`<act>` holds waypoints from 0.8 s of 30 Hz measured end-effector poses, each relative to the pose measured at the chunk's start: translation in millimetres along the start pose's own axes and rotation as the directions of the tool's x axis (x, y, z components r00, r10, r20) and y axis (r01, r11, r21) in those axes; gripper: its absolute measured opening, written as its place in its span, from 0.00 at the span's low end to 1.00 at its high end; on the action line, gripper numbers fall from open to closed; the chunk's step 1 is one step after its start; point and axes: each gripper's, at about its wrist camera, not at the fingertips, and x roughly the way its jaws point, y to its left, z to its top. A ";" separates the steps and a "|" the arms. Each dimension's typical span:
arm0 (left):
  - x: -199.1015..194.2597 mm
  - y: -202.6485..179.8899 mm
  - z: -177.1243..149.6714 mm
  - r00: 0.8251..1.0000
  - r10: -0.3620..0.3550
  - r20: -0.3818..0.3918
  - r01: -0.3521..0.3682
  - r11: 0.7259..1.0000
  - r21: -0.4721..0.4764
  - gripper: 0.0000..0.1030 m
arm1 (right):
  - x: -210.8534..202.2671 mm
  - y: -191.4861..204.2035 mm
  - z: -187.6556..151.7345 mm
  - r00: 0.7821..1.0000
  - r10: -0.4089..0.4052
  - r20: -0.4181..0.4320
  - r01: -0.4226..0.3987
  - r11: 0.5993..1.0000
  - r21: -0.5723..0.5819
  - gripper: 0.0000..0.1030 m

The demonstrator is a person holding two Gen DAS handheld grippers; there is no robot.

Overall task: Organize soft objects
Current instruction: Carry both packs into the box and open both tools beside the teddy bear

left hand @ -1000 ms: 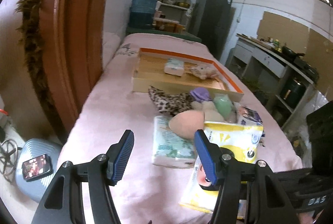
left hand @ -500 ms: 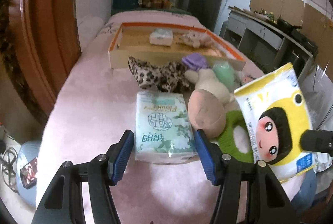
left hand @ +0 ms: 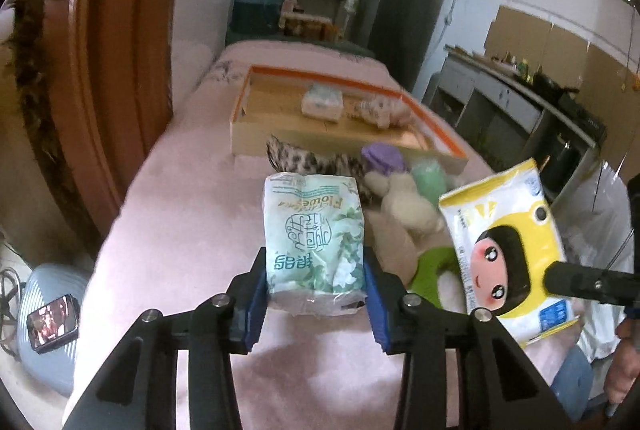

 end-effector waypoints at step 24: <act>-18.5 -25.6 75.8 0.994 -0.013 0.110 0.010 0.999 0.032 0.42 | -13.7 -11.5 74.6 0.991 0.014 0.135 -0.014 1.000 -0.001 0.12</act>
